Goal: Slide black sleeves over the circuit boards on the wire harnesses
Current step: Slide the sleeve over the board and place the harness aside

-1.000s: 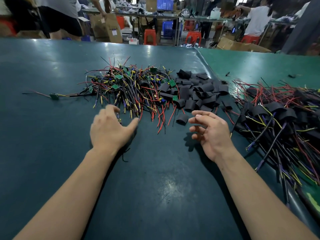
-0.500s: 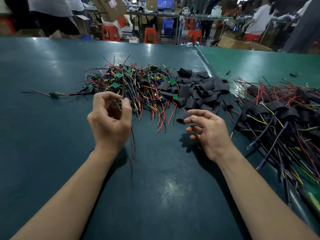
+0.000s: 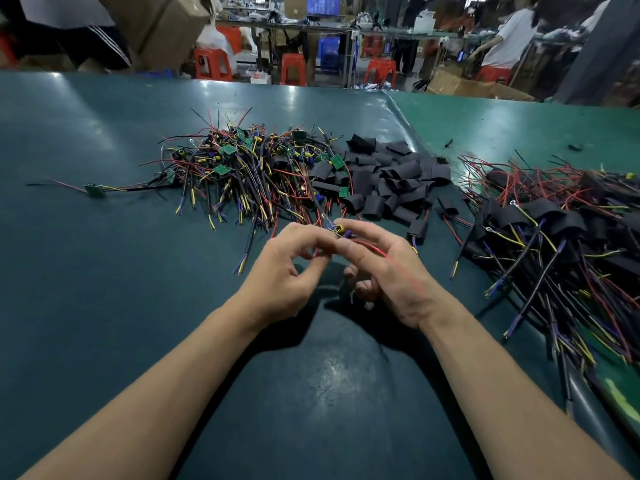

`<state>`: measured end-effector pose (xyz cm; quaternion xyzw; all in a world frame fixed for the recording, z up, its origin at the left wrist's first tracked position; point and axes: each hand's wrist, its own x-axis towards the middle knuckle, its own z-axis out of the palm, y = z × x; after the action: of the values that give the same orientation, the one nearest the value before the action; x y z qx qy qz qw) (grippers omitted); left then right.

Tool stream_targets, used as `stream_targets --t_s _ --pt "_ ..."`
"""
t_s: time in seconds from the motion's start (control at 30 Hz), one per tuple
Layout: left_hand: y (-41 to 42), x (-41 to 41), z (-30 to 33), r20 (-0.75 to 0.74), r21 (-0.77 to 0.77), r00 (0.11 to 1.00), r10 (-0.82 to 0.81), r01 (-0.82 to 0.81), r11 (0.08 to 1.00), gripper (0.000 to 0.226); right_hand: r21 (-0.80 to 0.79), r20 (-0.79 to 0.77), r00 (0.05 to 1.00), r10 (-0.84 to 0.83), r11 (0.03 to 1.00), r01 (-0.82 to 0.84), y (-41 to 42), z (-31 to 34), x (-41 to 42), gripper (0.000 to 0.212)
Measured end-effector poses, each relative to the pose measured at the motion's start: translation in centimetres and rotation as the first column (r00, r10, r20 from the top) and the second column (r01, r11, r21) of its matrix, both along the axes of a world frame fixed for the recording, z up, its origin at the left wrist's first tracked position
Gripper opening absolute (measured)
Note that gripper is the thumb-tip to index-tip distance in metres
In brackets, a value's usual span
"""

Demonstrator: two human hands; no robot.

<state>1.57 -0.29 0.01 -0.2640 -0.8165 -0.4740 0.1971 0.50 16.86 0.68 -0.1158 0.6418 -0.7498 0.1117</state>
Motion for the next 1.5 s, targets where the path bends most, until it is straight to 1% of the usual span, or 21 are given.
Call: stream_targets --t_s 0.1,0.17,0.2,0.3,0.37,0.4,0.47,0.5,0.63,0.73,0.8,0.87,1.0,1.07,1.17,1.23,1.3,1.37,1.43,1.47,1.5 --pt "0.1 0.0 0.0 -0.055 -0.085 0.998 0.008 -0.012 0.996 0.026 0.087 -0.209 0.957 -0.203 0.971 0.225 -0.3 -0.2 -0.3 0.022" --pt "0.1 -0.1 0.0 -0.071 -0.067 0.992 0.106 -0.111 0.992 0.025 0.1 -0.303 0.883 -0.359 0.909 0.404 0.1 -0.3 -0.7 0.02" --pt "0.0 -0.2 0.0 -0.066 -0.058 0.984 0.164 -0.168 0.984 0.025 0.157 -0.37 0.85 -0.375 0.876 0.455 0.4 -0.2 -0.9 0.024" --pt "0.0 -0.4 -0.1 -0.035 -0.111 0.969 0.245 -0.247 0.963 0.021 0.443 -0.491 0.84 -0.231 0.765 0.468 0.8 -0.5 -1.3 0.035" --pt "0.3 -0.5 -0.2 -0.009 -0.204 0.976 0.216 -0.213 0.955 0.018 0.539 -0.492 0.857 -0.157 0.717 0.441 0.5 -0.8 -1.4 0.033" --pt "0.3 -0.6 -0.3 0.0 -0.26 0.98 0.201 -0.194 0.946 0.019 0.479 -0.456 0.87 -0.189 0.772 0.419 0.2 -0.7 -1.5 0.029" --pt "0.3 -0.8 -0.5 0.016 -0.34 0.98 0.196 -0.179 0.923 0.028 0.182 -0.269 0.916 -0.298 0.918 0.352 0.0 -0.2 -1.1 0.02" --pt "0.3 -0.9 -0.6 0.021 -0.353 0.979 0.202 -0.182 0.918 0.032 0.062 -0.207 0.916 -0.345 0.929 0.364 0.1 0.1 -1.0 0.019" --pt "0.3 -0.8 -0.9 -0.04 -0.413 0.968 0.247 -0.241 0.878 0.039 -0.072 -0.203 0.858 -0.471 0.881 0.467 0.6 0.1 -1.4 0.019" --pt "0.4 -1.1 -0.8 -0.071 -0.496 0.963 0.261 -0.261 0.828 0.05 -0.061 -0.34 0.788 -0.514 0.848 0.527 0.7 0.2 -1.3 0.026" --pt "0.5 -1.3 -0.9 -0.021 -0.575 0.976 0.216 -0.188 0.796 0.056 0.052 -0.541 0.719 -0.436 0.836 0.546 0.8 0.1 -1.0 0.052" --pt "0.5 -1.5 -1.2 0.01 -0.619 0.98 0.2 -0.151 0.77 0.054 0.159 -0.63 0.706 -0.323 0.837 0.524 0.7 -0.3 -0.8 0.075" --pt "0.3 -1.0 -0.7 0.013 -0.471 0.977 0.214 -0.183 0.863 0.03 0.284 -0.47 0.86 -0.201 0.888 0.363 0.6 0.0 -0.4 0.095" --pt "0.2 -0.8 -0.3 0.03 -0.418 0.975 0.222 -0.19 0.888 0.026 0.368 -0.391 0.913 -0.118 0.889 0.273 0.9 0.1 -0.4 0.101" --pt "0.1 -0.4 0.0 0.009 -0.347 0.977 0.211 -0.195 0.917 0.023 0.579 -0.365 0.93 0.035 0.791 0.198 1.5 -0.1 -0.4 0.104" --pt "0.0 -0.2 0.0 0.0 -0.312 0.976 0.218 -0.207 0.927 0.021 0.634 -0.416 0.908 0.037 0.728 0.261 2.1 -0.2 -0.5 0.103" --pt "0.0 -0.2 -0.1 0.001 -0.301 0.972 0.236 -0.225 0.927 0.019 0.579 -0.458 0.884 -0.09 0.724 0.374 3.0 -0.2 -0.7 0.092" --pt "0.1 -0.2 0.0 0.025 -0.293 0.975 0.222 -0.205 0.934 0.02 0.502 -0.436 0.853 -0.289 0.709 0.496 3.3 -0.4 -1.1 0.06" --pt "0.2 -0.1 0.1 0.07 -0.274 0.989 0.131 -0.107 0.956 0.02 0.451 -0.318 0.849 -0.423 0.72 0.528 2.6 -0.3 -1.3 0.021" --pt "0.3 0.0 0.1 0.085 -0.269 0.994 0.068 -0.043 0.962 0.019 0.474 -0.272 0.861 -0.429 0.719 0.508 2.1 -0.2 -1.2 0.018" --pt "0.4 0.1 0.1 0.094 -0.268 0.995 0.013 0.012 0.963 0.018 0.538 -0.267 0.878 -0.397 0.695 0.478 1.6 -0.2 -1.2 0.032"
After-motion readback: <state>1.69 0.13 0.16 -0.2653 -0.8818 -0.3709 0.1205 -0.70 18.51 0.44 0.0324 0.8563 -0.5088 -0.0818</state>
